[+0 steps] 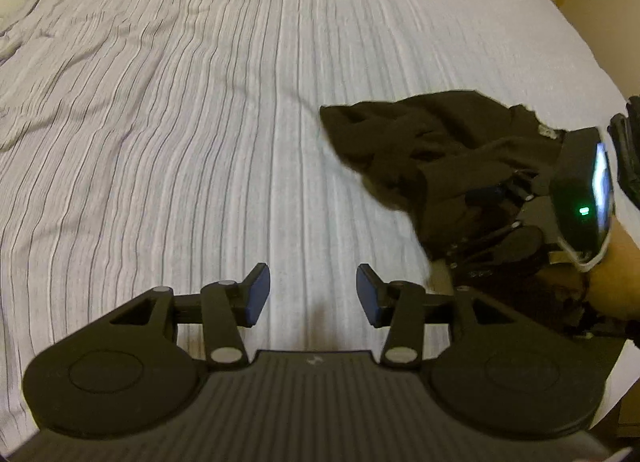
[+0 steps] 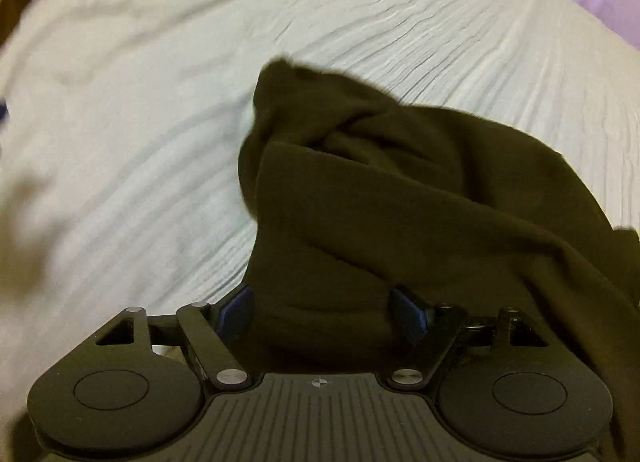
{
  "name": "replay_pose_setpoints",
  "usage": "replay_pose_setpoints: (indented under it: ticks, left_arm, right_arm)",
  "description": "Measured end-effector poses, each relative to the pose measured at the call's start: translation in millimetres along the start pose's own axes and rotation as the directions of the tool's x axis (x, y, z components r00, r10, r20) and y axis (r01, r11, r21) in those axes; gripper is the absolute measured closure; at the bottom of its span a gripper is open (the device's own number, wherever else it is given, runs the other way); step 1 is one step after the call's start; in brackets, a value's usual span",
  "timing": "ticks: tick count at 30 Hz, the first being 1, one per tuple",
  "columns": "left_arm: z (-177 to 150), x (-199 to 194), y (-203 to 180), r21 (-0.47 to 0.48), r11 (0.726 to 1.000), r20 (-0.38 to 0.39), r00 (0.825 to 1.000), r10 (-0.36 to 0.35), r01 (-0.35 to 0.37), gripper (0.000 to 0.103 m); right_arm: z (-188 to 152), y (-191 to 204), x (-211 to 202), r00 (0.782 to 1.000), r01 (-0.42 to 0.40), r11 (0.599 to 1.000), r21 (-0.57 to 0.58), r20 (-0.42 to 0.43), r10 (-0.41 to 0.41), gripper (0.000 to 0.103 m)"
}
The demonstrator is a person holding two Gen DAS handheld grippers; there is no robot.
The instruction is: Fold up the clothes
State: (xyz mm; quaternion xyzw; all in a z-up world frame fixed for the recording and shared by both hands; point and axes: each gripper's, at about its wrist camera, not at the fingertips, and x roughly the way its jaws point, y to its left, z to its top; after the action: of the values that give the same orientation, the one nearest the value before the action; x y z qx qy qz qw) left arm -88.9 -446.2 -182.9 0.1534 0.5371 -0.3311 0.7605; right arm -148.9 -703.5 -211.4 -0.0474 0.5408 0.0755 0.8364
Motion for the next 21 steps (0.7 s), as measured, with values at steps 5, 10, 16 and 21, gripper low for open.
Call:
replay_pose_setpoints:
  ticks: [5, 10, 16, 21]
  left_arm:
    - [5.9, -2.9, -9.6, 0.026, 0.999, 0.006, 0.999, -0.033, 0.033, 0.061]
    - [23.7, 6.3, -41.8, 0.088, 0.993, 0.029, 0.996, -0.083, 0.080, 0.060]
    - [44.1, 43.1, -92.0, 0.219, 0.965, 0.010, 0.988, -0.151, 0.146, 0.052]
    - [64.3, 87.8, -117.4, 0.371, 0.923, -0.006, 0.994, -0.108, 0.103, 0.051]
  right_arm:
    - [-14.4, -20.3, -53.2, 0.989, -0.013, 0.991, 0.135, 0.149, -0.008, 0.103]
    - [-62.3, -80.6, -156.2, 0.953, -0.011, 0.881, 0.473, 0.273, -0.135, 0.103]
    - [-139.2, -132.7, -218.4, 0.940, 0.107, 0.781, 0.616, 0.194, -0.281, 0.103]
    - [-164.5, -126.7, -215.1, 0.953, 0.116, 0.796, 0.594, 0.158, -0.257, 0.103]
